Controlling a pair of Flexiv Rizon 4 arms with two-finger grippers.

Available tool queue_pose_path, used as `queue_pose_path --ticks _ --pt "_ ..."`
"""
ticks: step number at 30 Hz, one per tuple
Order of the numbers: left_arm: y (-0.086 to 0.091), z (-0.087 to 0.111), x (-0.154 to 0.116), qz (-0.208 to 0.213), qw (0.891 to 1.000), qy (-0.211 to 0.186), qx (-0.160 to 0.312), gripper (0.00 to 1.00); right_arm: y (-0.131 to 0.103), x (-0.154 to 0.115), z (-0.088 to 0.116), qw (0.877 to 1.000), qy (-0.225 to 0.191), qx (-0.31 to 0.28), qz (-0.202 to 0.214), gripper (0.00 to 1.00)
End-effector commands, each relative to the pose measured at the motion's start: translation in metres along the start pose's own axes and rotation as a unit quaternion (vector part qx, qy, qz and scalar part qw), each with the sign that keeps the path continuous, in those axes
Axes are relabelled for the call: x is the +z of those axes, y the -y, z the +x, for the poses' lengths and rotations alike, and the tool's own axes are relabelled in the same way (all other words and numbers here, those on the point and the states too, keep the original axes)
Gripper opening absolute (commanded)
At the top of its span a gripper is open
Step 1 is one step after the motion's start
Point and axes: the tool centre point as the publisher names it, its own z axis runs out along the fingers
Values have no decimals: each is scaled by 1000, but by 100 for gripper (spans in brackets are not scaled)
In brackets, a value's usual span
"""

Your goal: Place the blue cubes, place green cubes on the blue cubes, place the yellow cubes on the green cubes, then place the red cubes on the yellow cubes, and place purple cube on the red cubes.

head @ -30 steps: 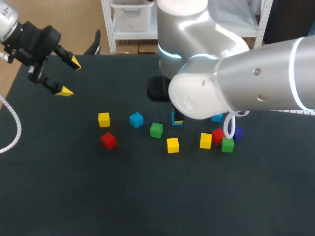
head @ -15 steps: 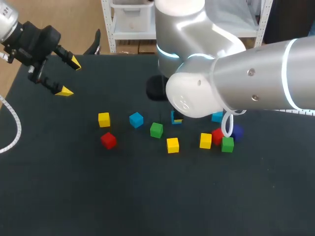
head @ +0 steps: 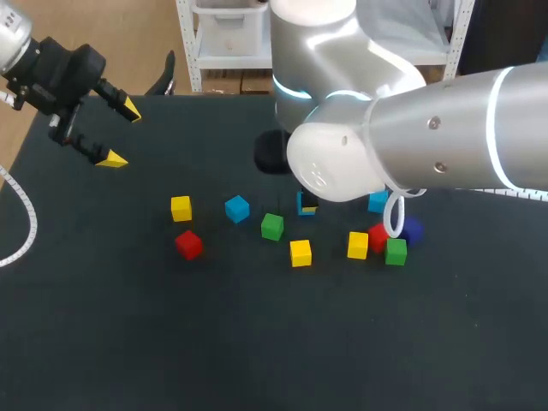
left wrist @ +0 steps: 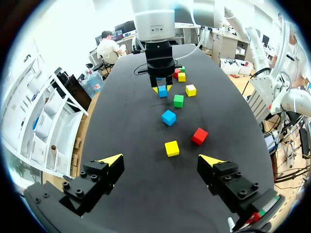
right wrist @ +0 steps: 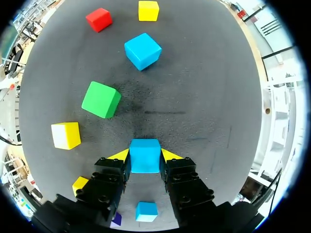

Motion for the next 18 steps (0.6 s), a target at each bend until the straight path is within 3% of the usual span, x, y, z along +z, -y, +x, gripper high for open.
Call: queue_pose_path --ticks 1,18 --pt "0 1 0 0 1000 0 1 100 1 0 0 1000 1 0 -1 0" --pt "0 1 0 0 1000 0 1 100 2 2 -1 1000 5 3 -2 3"
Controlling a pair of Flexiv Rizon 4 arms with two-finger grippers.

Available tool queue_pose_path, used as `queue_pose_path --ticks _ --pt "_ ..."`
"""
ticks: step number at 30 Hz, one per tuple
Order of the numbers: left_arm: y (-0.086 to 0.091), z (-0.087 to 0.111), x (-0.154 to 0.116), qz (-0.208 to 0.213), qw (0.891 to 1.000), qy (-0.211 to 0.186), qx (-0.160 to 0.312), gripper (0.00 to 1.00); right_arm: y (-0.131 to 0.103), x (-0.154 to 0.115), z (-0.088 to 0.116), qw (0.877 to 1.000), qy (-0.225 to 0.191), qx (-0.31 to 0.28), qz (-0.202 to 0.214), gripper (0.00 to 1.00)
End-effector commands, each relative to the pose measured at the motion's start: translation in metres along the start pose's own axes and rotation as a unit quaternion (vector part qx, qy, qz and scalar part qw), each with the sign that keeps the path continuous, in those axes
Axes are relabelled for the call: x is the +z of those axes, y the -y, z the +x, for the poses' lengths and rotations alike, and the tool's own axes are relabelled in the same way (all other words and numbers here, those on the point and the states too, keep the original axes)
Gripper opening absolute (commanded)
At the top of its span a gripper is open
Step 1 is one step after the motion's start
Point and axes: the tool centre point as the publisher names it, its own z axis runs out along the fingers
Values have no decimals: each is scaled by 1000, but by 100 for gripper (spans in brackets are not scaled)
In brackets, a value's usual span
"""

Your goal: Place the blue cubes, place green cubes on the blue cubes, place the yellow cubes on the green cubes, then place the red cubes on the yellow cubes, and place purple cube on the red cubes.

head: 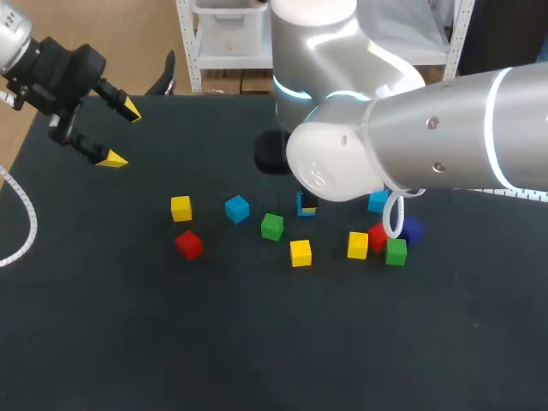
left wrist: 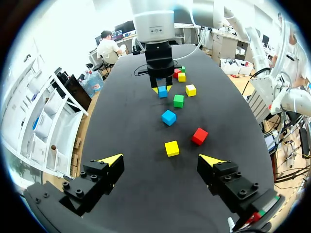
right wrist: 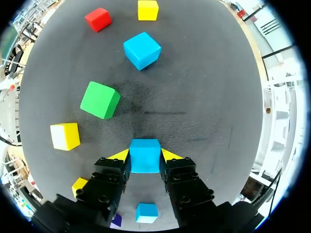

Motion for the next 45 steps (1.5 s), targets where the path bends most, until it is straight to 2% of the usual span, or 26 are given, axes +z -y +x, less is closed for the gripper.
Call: queue_pose_path --ticks 1,5,11,14,19,26,27,28,30,32,36,45 --pt "0 1 0 0 1000 0 1 100 1 0 0 1000 2 0 0 4" --pt "0 1 0 0 1000 0 1 100 2 0 0 1000 2 -1 0 13" --pt "0 1 0 0 1000 0 1 100 1 0 1 1000 0 -2 -1 16" --pt "0 1 0 0 1000 0 1 100 1 0 1 1000 1 -1 -3 28" --pt "0 1 0 0 1000 0 1 100 2 1 2 1000 2 -2 -4 42" --pt "0 1 0 0 1000 0 1 100 2 -1 2 1000 4 -1 -5 50" --pt "0 1 0 0 1000 0 1 100 2 -2 2 1000 5 -1 -4 56" --pt "0 1 0 0 1000 0 1 100 2 -4 3 1000 6 -1 -4 71" --pt "0 1 0 0 1000 0 1 100 1 -9 4 1000 10 0 -4 87" --pt "0 1 0 0 1000 0 1 100 0 -15 8 1000 21 3 -8 95" --pt "0 1 0 0 1000 0 1 100 0 -27 22 998 55 15 -32 100" --pt "0 1 0 0 1000 0 1 100 -2 -55 50 998 53 32 -29 100"
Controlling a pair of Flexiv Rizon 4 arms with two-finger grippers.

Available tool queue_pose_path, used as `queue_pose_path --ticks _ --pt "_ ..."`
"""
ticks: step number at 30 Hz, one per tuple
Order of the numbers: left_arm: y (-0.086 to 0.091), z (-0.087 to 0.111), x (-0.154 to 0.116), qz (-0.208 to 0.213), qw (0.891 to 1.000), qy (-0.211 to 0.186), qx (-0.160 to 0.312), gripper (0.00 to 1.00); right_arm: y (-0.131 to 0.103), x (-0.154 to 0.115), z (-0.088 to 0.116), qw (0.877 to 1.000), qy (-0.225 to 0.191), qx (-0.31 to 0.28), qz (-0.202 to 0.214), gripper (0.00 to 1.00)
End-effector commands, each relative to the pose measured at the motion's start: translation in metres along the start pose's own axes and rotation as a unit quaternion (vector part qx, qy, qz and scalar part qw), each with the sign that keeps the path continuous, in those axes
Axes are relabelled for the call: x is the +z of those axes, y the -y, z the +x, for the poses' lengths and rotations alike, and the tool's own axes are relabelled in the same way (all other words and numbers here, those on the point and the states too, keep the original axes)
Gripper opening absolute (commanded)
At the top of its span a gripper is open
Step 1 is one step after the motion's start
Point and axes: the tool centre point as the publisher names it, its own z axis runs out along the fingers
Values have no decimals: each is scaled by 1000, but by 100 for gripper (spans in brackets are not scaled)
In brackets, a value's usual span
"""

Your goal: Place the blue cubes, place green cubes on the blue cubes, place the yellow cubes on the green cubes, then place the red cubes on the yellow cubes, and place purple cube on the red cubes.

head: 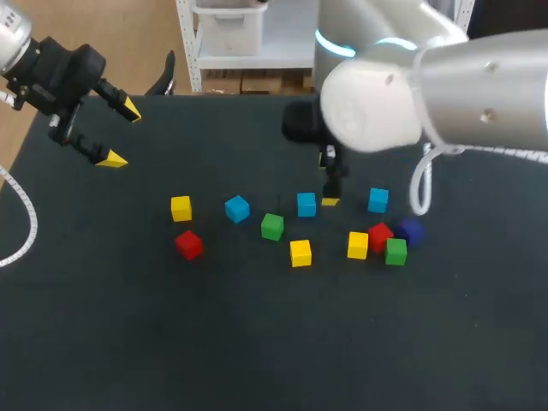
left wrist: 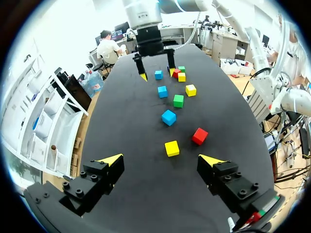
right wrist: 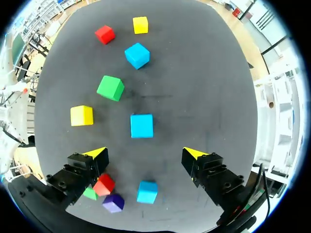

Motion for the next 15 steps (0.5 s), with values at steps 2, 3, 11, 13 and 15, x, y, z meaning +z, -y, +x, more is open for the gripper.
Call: queue_pose_path --ticks 2,3,11,13,15 --pt "0 1 0 0 1000 0 1 100 -8 -12 18 1000 6 10 8 100" --pt "0 1 0 0 1000 0 1 100 -9 -12 21 1000 6 12 7 100" --pt "0 1 0 0 1000 0 1 100 -14 -16 35 1000 7 23 5 100" --pt "0 1 0 0 1000 0 1 100 -14 -18 39 1000 7 27 5 100" --pt "0 1 0 0 1000 0 1 100 -13 -21 43 1000 8 29 7 100"
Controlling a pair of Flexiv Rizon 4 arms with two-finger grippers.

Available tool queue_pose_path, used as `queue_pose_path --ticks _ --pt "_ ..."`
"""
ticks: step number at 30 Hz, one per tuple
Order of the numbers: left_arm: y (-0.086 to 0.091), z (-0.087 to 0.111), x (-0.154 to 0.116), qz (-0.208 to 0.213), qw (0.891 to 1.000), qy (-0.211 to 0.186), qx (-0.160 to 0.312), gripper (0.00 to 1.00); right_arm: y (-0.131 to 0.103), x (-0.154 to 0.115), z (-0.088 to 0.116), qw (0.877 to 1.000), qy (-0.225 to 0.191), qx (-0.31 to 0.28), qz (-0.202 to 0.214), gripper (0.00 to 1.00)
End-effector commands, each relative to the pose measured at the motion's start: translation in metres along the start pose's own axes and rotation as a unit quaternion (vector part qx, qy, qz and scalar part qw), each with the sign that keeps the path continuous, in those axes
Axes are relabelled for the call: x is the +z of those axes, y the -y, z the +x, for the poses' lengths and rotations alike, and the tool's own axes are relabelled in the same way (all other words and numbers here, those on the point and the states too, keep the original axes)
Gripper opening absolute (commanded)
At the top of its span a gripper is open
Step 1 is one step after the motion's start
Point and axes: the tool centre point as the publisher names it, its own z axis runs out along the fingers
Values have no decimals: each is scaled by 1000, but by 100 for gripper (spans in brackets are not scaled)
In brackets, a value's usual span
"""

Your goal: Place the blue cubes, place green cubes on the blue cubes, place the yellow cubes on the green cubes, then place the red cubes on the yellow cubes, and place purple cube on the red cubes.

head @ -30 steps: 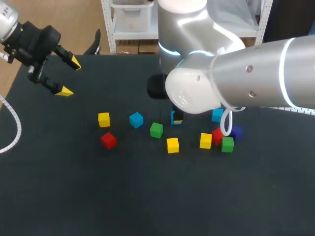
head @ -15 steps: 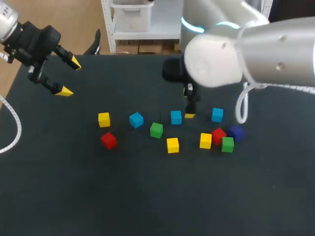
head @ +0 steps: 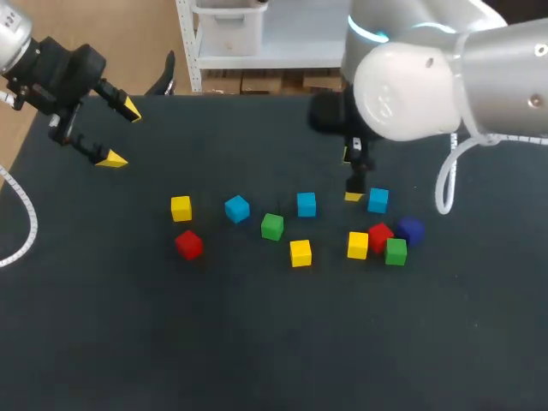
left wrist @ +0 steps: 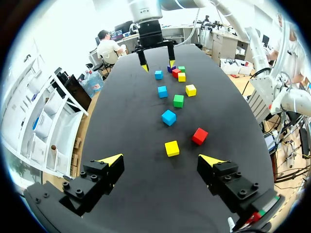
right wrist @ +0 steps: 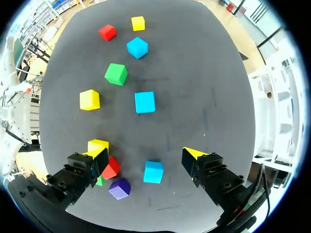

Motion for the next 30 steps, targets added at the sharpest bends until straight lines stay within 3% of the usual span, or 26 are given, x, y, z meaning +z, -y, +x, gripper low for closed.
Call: queue_pose_path --ticks 1,14,30 --pt "0 1 0 0 1000 0 1 100 -4 -5 11 1000 6 2 7 100" --pt "0 1 0 0 1000 0 1 100 2 -5 32 1000 -4 18 10 100" --pt "0 1 0 0 1000 0 1 100 4 3 40 999 -13 32 14 100"
